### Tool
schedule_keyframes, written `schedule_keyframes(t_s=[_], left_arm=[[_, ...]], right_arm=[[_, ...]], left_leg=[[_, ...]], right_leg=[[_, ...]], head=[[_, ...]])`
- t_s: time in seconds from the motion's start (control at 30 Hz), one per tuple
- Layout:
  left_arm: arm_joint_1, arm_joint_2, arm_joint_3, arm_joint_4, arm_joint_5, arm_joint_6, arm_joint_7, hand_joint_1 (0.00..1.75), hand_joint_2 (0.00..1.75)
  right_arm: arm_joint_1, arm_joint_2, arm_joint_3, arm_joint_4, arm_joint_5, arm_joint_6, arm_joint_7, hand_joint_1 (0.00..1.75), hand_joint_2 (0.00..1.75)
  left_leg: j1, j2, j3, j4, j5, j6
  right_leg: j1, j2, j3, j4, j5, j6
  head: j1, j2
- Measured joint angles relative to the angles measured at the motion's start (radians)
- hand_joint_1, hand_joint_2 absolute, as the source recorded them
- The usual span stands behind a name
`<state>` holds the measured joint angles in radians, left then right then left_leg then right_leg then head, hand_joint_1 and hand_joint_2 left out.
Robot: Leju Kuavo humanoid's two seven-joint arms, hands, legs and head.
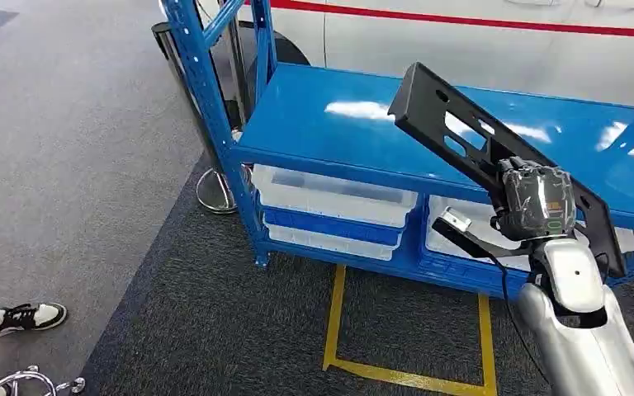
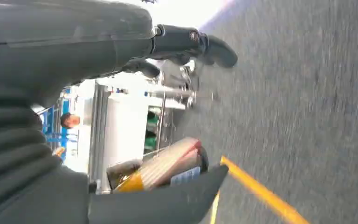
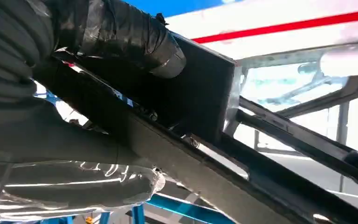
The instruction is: Take the parts from the cabinet and place them on the table.
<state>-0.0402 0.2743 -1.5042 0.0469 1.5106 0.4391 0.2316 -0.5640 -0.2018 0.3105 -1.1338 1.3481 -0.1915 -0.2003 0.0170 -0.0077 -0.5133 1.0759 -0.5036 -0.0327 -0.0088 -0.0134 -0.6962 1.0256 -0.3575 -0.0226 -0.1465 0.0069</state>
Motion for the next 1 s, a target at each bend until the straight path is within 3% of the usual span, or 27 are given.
schedule_keyframes(t_s=[0.03, 0.07, 0.13, 0.17, 0.2, 0.23, 0.27, 0.3, 0.33, 0.37, 0.4, 0.43, 0.47, 0.5, 0.53, 0.57, 0.63, 0.67, 0.7, 0.73, 0.8, 0.83, 0.87, 0.9, 0.93, 0.97, 1.0], left_arm=[[-0.001, 0.002, 0.000, -0.001, 0.000, 0.000, 0.000, 0.00, 1.75], [0.001, 0.003, 0.000, -0.001, 0.000, 0.003, -0.001, 0.00, 1.75], [0.005, 0.016, 0.000, -0.002, 0.000, 0.031, 0.001, 0.00, 1.75], [0.008, 0.024, 0.000, -0.002, 0.000, 0.040, 0.000, 0.00, 1.75], [0.008, 0.038, 0.000, -0.002, -0.001, 0.041, 0.000, 0.00, 1.75], [0.009, 0.049, 0.000, -0.002, -0.001, 0.040, -0.001, 0.00, 1.75], [0.012, 0.062, 0.000, -0.002, -0.001, 0.035, -0.001, 0.00, 1.75], [0.014, 0.066, 0.000, -0.002, -0.002, 0.030, 0.001, 0.00, 1.75], [0.016, 0.071, 0.000, -0.002, -0.003, 0.026, 0.008, 0.00, 1.75], [0.016, 0.072, 0.000, -0.002, -0.003, 0.024, 0.016, 0.00, 1.75], [0.016, 0.072, 0.000, -0.002, -0.003, 0.024, 0.025, 0.00, 1.75], [0.017, 0.072, 0.000, -0.002, -0.003, 0.024, 0.033, 0.00, 1.75], [0.017, 0.071, 0.001, -0.002, -0.002, 0.023, 0.040, 0.00, 1.75], [0.017, 0.071, 0.003, -0.002, 0.000, 0.022, 0.046, 0.00, 1.75], [0.016, 0.070, 0.005, -0.002, 0.001, 0.021, 0.050, 0.00, 1.75], [0.017, 0.068, 0.006, -0.003, 0.004, 0.020, 0.055, 0.00, 1.75], [0.018, 0.069, 0.008, -0.004, 0.010, 0.016, 0.057, 0.00, 1.75], [0.019, 0.070, 0.009, -0.004, 0.013, 0.013, 0.058, 0.00, 1.75], [0.020, 0.070, 0.010, -0.004, 0.015, 0.013, 0.058, 0.00, 1.75], [0.020, 0.067, 0.011, -0.005, 0.018, 0.010, 0.058, 0.00, 1.75], [0.018, 0.065, 0.013, -0.006, 0.019, 0.010, 0.058, 0.00, 1.75], [0.017, 0.062, 0.013, -0.008, 0.020, 0.010, 0.058, 0.00, 1.75], [0.017, 0.057, 0.013, -0.009, 0.020, 0.010, 0.058, 0.00, 1.75], [0.016, 0.052, 0.013, -0.010, 0.020, 0.010, 0.058, 0.00, 1.75], [0.015, 0.048, 0.013, -0.011, 0.020, 0.010, 0.058, 0.00, 1.75], [0.013, 0.044, 0.013, -0.011, 0.020, 0.010, 0.060, 0.00, 1.75], [0.012, 0.040, 0.013, -0.011, 0.020, 0.011, 0.062, 0.00, 1.75]], right_arm=[[0.000, -0.001, 0.000, -0.005, 0.000, 0.000, 0.000, 1.75, 1.75], [0.002, -0.003, 0.001, -0.005, 0.000, 0.000, 0.000, 1.75, 1.75], [0.002, -0.003, 0.004, -0.006, 0.000, 0.001, 0.000, 1.75, 1.75], [0.006, -0.008, 0.005, -0.005, -0.001, 0.003, 0.002, 1.75, 1.75], [0.009, -0.012, 0.006, -0.006, -0.002, 0.003, 0.002, 1.75, 1.75], [0.011, -0.016, 0.008, -0.006, -0.003, 0.006, 0.004, 1.75, 1.75], [0.014, -0.020, 0.008, -0.006, -0.003, 0.007, 0.005, 1.75, 1.75], [0.019, -0.022, 0.009, -0.007, -0.003, 0.007, 0.008, 1.75, 1.75], [0.026, -0.023, 0.010, -0.008, -0.004, 0.008, 0.009, 1.75, 1.75], [0.032, -0.024, 0.010, -0.008, -0.003, 0.009, 0.010, 1.75, 1.75], [0.036, -0.025, 0.011, -0.008, -0.003, 0.009, 0.010, 1.75, 1.75], [0.039, -0.025, 0.011, -0.008, -0.003, 0.009, 0.011, 1.75, 1.75], [0.038, -0.025, 0.011, -0.008, -0.003, 0.009, 0.011, 1.75, 1.75], [0.036, -0.025, 0.011, -0.011, -0.003, 0.009, 0.013, 1.75, 1.75], [0.033, -0.025, 0.011, -0.014, -0.003, 0.010, 0.013, 1.75, 1.75], [0.035, -0.025, 0.011, -0.017, -0.003, 0.009, 0.013, 1.75, 1.75], [0.027, -0.029, 0.011, -0.017, -0.002, 0.011, 0.014, 1.75, 1.75], [0.026, -0.030, 0.011, -0.017, -0.002, 0.013, 0.016, 1.75, 1.75], [0.024, -0.030, 0.011, -0.017, -0.001, 0.013, 0.016, 1.75, 1.75], [0.024, -0.030, 0.011, -0.017, 0.000, 0.016, 0.016, 1.75, 1.75], [0.023, -0.030, 0.011, -0.016, 0.003, 0.017, 0.016, 1.75, 1.75], [0.023, -0.030, 0.011, -0.016, 0.005, 0.017, 0.015, 1.75, 1.75], [0.023, -0.030, 0.012, -0.015, 0.007, 0.018, 0.016, 1.75, 1.75], [0.024, -0.030, 0.012, -0.014, 0.009, 0.020, 0.016, 1.75, 1.75], [0.024, -0.029, 0.012, -0.014, 0.013, 0.021, 0.016, 1.75, 1.75], [0.025, -0.029, 0.013, -0.014, 0.015, 0.021, 0.017, 1.75, 1.75], [0.024, -0.029, 0.016, -0.015, 0.021, 0.021, 0.019, 1.75, 1.75]], left_leg=[[-0.008, -0.001, 0.048, -0.083, -0.039, 0.004], [-0.010, -0.005, 0.025, -0.065, -0.029, 0.024], [-0.013, -0.005, 0.020, -0.066, -0.018, 0.036], [-0.003, -0.004, 0.012, -0.077, 0.000, 0.046], [-0.002, 0.003, 0.006, -0.077, 0.014, 0.055], [-0.002, 0.003, -0.012, -0.077, 0.028, 0.067], [-0.002, 0.005, -0.029, -0.076, 0.041, 0.068], [-0.002, 0.005, -0.045, -0.076, 0.053, 0.068], [-0.002, 0.005, -0.063, -0.073, 0.066, 0.067], [-0.002, 0.005, -0.080, -0.071, 0.077, 0.065], [-0.002, 0.005, -0.095, -0.068, 0.086, 0.063], [-0.002, 0.005, -0.116, -0.062, 0.097, 0.059], [-0.002, 0.005, -0.133, -0.057, 0.106, 0.056], [-0.002, 0.005, -0.145, -0.052, 0.115, 0.051], [-0.006, 0.003, -0.155, -0.049, 0.122, 0.043], [-0.005, 0.003, -0.150, -0.054, 0.131, 0.037], [-0.005, 0.002, -0.152, -0.060, 0.153, 0.023], [-0.006, 0.000, -0.155, -0.066, 0.164, 0.015], [-0.001, 0.001, -0.165, -0.055, 0.148, 0.011], [-0.002, 0.003, -0.181, -0.022, 0.090, 0.008], [0.000, 0.003, -0.218, 0.119, -0.030, 0.001], [0.000, 0.003, -0.233, 0.192, -0.067, -0.001], [0.000, 0.003, -0.236, 0.244, -0.075, -0.002], [0.000, 0.003, -0.220, 0.256, -0.053, 0.001], [-0.001, 0.003, -0.188, 0.231, -0.021, 0.005], [-0.006, 0.003, -0.127, 0.159, 0.017, 0.016], [-0.011, 0.002, -0.059, 0.072, 0.027, 0.031]], right_leg=[[0.003, 0.001, -0.013, 0.009, 0.006, 0.006], [0.003, -0.002, -0.008, 0.002, 0.018, 0.014], [0.002, -0.001, -0.009, -0.006, 0.040, 0.023], [0.005, 0.002, -0.014, -0.008, 0.045, 0.030], [-0.001, 0.008, -0.026, 0.010, 0.005, 0.034], [-0.001, 0.009, -0.042, 0.058, -0.066, 0.036], [-0.003, 0.010, -0.060, 0.131, -0.135, 0.040], [-0.005, 0.010, -0.074, 0.208, -0.183, 0.043], [-0.006, 0.010, -0.085, 0.280, -0.207, 0.046], [-0.007, 0.010, -0.080, 0.317, -0.196, 0.048], [-0.008, 0.010, -0.061, 0.317, -0.171, 0.049], [-0.010, 0.010, -0.012, 0.272, -0.129, 0.048], [-0.012, 0.010, 0.050, 0.197, -0.107, 0.047], [-0.013, 0.010, 0.119, 0.110, -0.115, 0.044], [-0.010, 0.012, 0.176, 0.019, -0.172, 0.040], [-0.002, 0.014, 0.175, 0.014, -0.164, 0.033], [0.003, 0.013, 0.164, 0.012, -0.153, 0.024], [0.001, 0.011, 0.156, 0.007, -0.142, 0.012], [-0.007, 0.003, 0.147, -0.001, -0.125, 0.001], [-0.005, 0.004, 0.134, -0.005, -0.112, -0.011], [-0.001, 0.003, 0.103, -0.004, -0.087, -0.018], [0.003, 0.003, 0.086, -0.003, -0.075, -0.020], [0.006, 0.003, 0.069, -0.002, -0.063, -0.021], [0.010, 0.003, 0.052, 0.000, -0.051, -0.021], [0.013, 0.003, 0.038, 0.001, -0.040, -0.022], [0.018, 0.004, 0.022, 0.001, -0.027, -0.022], [0.022, 0.005, 0.012, 0.001, -0.016, -0.021]], head=[[-0.002, 0.000], [0.002, 0.000], [0.002, 0.000], [0.001, 0.000], [0.002, 0.000], [0.003, 0.000], [0.003, 0.000], [0.003, 0.000], [0.003, 0.000], [0.003, 0.000], [0.003, 0.000], [0.003, 0.000], [0.003, 0.000], [0.003, 0.000], [0.003, 0.000], [-0.005, 0.000], [-0.004, 0.000], [-0.005, 0.000], [-0.004, 0.000], [-0.006, 0.000], [-0.008, 0.000], [-0.007, 0.000], [-0.007, 0.000], [-0.007, 0.000], [-0.008, 0.000], [-0.007, 0.000], [-0.008, 0.000]])
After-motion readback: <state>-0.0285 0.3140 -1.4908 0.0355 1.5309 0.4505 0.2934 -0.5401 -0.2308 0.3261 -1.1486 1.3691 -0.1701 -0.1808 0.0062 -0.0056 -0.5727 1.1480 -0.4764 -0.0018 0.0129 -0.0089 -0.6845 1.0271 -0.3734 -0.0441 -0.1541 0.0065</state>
